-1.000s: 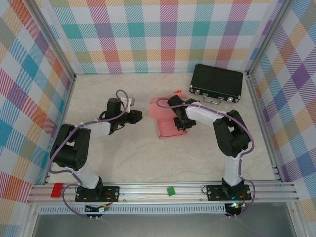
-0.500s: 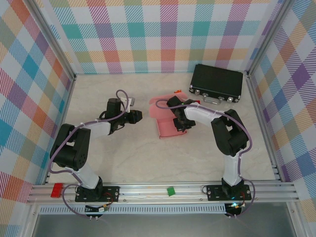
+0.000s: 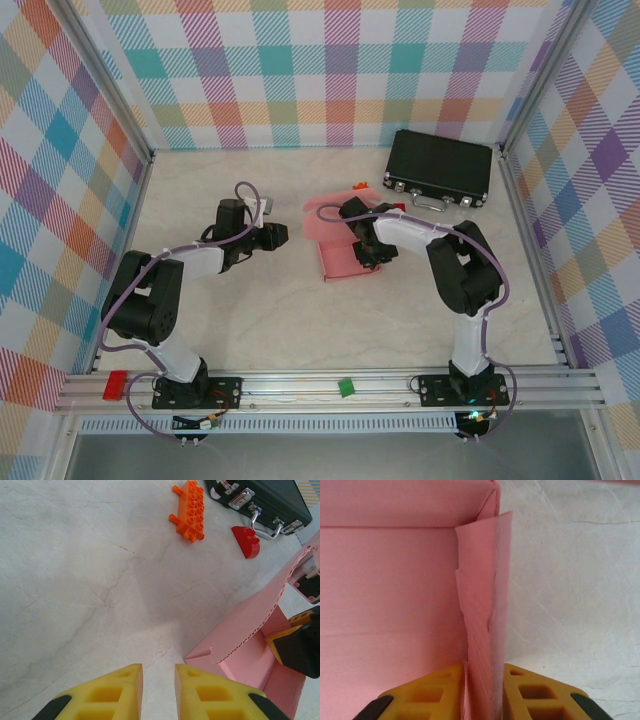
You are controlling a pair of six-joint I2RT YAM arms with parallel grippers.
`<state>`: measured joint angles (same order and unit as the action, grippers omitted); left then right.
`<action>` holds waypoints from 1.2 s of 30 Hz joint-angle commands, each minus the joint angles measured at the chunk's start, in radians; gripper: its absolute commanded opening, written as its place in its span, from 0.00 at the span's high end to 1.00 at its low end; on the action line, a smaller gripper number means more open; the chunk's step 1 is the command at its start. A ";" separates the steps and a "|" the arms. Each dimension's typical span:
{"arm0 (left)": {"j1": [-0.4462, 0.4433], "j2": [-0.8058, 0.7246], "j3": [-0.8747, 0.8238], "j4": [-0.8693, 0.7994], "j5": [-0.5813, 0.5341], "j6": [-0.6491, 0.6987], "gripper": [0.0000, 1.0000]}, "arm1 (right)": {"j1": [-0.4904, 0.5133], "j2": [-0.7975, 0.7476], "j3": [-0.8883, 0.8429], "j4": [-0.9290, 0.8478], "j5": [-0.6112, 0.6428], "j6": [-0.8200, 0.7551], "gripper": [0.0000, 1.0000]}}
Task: Fold the paper box
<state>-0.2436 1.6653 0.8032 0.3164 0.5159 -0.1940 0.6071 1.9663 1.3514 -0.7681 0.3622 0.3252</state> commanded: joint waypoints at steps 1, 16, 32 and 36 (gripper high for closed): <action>0.008 0.001 0.026 0.006 0.023 -0.002 0.76 | -0.005 -0.042 0.009 -0.012 -0.008 0.018 0.73; 0.006 -0.055 0.044 -0.056 0.014 0.019 0.70 | -0.042 -0.183 -0.026 0.056 -0.064 0.037 0.55; -0.013 -0.246 0.133 -0.350 -0.017 0.245 0.41 | -0.346 -0.415 -0.126 0.277 -0.509 -0.339 0.42; -0.025 -0.226 0.190 -0.416 -0.038 0.246 0.34 | -0.409 -0.411 -0.149 0.326 -0.722 -0.598 0.41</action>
<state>-0.2554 1.4368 0.9401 -0.0105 0.4885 0.0227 0.2184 1.5661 1.2255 -0.4946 -0.1528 -0.0532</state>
